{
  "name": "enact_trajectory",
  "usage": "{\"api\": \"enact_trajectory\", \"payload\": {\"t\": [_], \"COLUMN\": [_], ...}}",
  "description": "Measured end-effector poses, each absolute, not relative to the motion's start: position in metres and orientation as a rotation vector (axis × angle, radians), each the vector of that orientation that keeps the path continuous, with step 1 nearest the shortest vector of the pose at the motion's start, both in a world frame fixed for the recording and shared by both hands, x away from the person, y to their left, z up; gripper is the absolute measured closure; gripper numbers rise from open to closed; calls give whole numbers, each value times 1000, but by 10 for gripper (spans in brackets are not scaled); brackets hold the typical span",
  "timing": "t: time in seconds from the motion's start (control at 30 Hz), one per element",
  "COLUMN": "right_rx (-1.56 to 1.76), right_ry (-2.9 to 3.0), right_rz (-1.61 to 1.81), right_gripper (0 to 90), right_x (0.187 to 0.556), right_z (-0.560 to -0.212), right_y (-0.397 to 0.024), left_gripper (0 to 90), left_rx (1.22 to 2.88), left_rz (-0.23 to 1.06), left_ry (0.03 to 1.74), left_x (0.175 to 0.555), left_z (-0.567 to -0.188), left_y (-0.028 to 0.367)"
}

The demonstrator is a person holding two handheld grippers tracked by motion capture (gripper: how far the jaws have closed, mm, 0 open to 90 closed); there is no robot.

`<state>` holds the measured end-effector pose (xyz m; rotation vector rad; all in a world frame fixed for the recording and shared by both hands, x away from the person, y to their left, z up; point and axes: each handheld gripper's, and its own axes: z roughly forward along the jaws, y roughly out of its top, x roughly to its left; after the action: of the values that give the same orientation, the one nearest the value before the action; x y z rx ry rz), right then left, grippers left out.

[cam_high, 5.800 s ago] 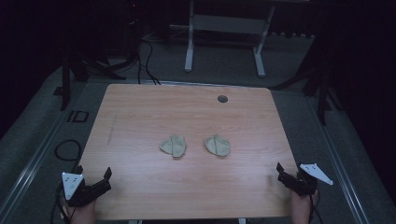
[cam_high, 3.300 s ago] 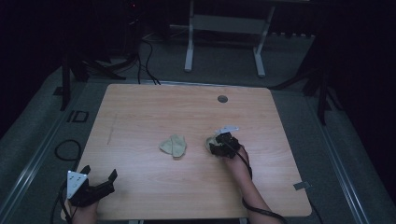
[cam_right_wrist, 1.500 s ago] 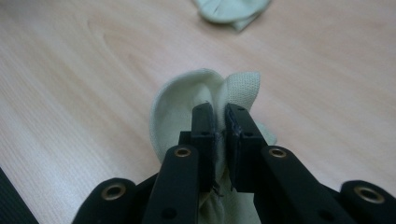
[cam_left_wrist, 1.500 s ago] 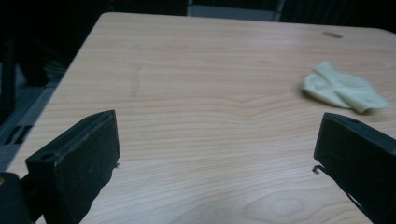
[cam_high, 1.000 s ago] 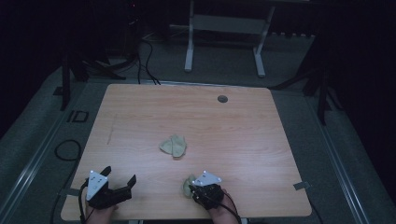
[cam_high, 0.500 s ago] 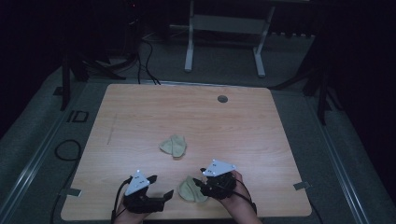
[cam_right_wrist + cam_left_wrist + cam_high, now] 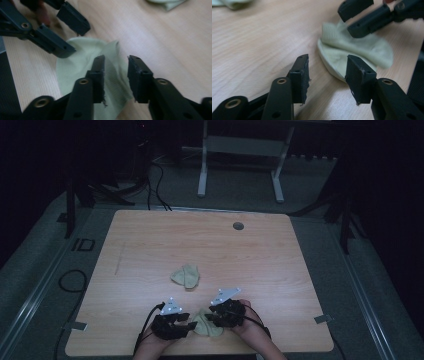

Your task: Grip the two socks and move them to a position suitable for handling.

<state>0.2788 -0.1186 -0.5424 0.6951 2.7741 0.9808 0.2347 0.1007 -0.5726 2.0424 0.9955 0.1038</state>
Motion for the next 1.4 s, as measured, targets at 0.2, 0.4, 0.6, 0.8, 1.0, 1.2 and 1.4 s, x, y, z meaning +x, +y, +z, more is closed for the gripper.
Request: {"api": "enact_trajectory", "payload": {"t": [0.2,0.4,0.6,0.8,1.0,1.2,1.4], "right_rx": [720,736,801,918,1028,1082,1049], "right_ry": [2823,2738,2617,2577,2590,2612,2577], "right_rz": [987,1057,1104,1063,993,944,952], "right_gripper": [844,865,865,863,854,732,542], "right_x": [279,270,263,262,266,263,262], "right_z": [-550,-532,-508,-510,-532,-552,-541], "right_y": [-120,-130,-162,-201,-222,-227,-233], "left_gripper": [837,884,884,883,882,853,598], "left_rx": [2069,2062,2067,2064,2076,2078,2049], "left_rz": [99,145,179,164,146,137,140], "left_ry": [1008,1018,1037,1049,1039,1038,1005], "left_x": [238,233,228,229,229,231,228], "left_z": [-572,-566,-565,-566,-568,-570,-567], "left_y": [92,90,89,89,84,82,88]}}
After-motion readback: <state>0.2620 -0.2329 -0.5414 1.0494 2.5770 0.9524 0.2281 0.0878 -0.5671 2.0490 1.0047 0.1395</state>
